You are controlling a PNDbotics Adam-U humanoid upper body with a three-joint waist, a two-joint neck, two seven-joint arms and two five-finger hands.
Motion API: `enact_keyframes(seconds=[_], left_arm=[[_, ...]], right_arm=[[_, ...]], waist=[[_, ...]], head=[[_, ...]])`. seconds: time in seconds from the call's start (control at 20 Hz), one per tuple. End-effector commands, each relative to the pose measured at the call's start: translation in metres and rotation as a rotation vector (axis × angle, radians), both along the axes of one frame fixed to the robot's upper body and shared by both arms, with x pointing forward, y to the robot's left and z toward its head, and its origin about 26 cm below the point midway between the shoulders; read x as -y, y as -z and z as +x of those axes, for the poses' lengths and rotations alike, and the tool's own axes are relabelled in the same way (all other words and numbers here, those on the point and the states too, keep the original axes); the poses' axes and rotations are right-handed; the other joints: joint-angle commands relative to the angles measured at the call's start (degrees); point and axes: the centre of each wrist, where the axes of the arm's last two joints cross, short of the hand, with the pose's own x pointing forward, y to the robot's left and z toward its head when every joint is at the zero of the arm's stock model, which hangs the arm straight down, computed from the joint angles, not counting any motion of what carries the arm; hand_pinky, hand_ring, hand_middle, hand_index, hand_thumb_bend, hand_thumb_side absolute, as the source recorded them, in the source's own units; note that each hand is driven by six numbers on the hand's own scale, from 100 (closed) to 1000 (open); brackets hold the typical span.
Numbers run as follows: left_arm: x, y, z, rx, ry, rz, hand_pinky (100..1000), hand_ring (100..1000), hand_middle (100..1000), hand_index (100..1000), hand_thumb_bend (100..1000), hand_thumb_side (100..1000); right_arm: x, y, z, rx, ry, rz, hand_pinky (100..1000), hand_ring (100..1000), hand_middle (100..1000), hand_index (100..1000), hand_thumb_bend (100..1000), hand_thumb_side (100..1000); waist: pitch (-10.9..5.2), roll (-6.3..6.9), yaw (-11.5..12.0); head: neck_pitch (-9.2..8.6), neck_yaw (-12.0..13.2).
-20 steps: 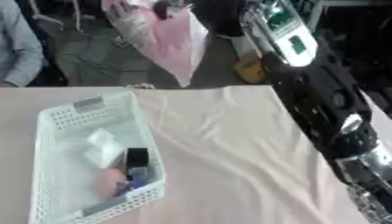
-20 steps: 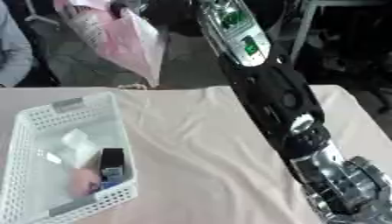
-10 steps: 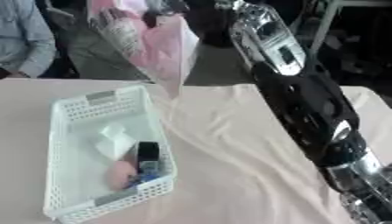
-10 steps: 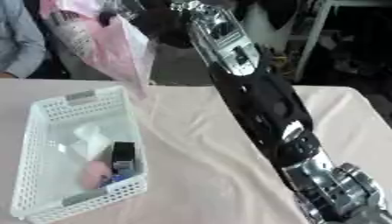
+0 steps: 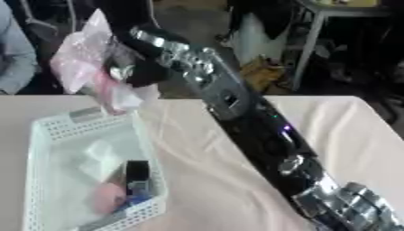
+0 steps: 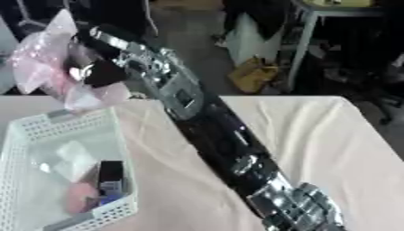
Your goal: Pick up objects on the table and place them in the box.
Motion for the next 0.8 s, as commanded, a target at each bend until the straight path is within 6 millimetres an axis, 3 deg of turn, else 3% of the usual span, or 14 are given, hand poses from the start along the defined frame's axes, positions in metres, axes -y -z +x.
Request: enact_keyframes(seconds=[0.05,0.45,0.8], left_arm=[[0.000,-0.009,-0.004,0.041,-0.003,-0.011,859,914,784,814,100,745],[0.003,-0.012,-0.004,0.056,0.008,-0.017,860,914,784,814,100,744],[0.004,-0.015,-0.005,0.069,0.012,-0.016,858,914,784,814,100,744]], right_arm=[[-0.010,0.010,0.005,0.161,0.046,-0.086,100,100,100,100,109,100],[-0.025,0.050,0.010,0.276,0.043,-0.166,100,100,100,100,100,100],[-0.034,0.080,0.010,0.265,0.019,-0.187,100,100,100,100,100,100]], waist=[[0.27,-0.31,0.11],[1.09,-0.30,0.82],[1.46,-0.59,1.24]], head=[[-0.94,-1.45],[-2.04,-1.77],[-1.91,-1.76]])
